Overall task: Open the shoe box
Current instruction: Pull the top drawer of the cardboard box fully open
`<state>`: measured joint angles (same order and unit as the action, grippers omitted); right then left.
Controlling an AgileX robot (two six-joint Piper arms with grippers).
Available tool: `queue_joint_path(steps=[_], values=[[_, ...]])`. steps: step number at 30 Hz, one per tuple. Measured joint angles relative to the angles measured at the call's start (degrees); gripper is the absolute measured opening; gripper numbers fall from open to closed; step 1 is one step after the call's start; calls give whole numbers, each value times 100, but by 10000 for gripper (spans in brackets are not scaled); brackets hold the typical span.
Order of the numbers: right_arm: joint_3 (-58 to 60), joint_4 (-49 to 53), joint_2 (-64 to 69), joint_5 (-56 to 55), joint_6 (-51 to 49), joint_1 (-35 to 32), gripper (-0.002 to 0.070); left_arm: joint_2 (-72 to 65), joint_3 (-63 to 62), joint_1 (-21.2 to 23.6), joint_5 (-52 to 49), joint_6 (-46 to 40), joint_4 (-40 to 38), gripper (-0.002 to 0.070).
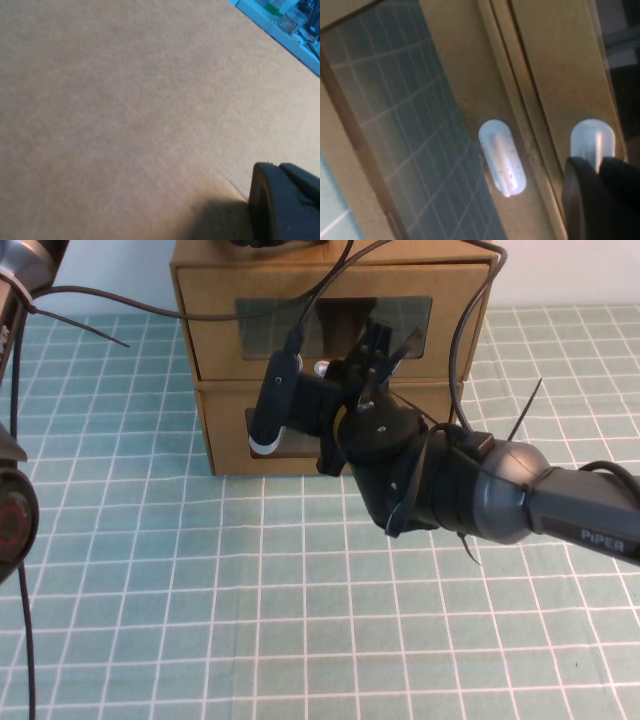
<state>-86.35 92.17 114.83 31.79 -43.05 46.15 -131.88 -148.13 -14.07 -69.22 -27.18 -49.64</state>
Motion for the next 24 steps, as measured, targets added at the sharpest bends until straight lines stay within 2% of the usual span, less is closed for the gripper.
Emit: queue_joint_path(steps=[6, 11, 21, 24], values=[[136, -86, -104, 344, 23, 250, 15, 10, 0, -13, 0, 235, 165, -5], [949, -95, -636, 487, -156, 595, 14, 20, 0, -13, 0, 292, 192, -5], [3098, -402, -2245, 988, -924, 2146, 11, 20, -5, -13, 0, 307, 212, -5], [3351, -454, -2367, 1041, -1163, 2358, 11, 20, -5, -13, 0, 321, 212, -5]])
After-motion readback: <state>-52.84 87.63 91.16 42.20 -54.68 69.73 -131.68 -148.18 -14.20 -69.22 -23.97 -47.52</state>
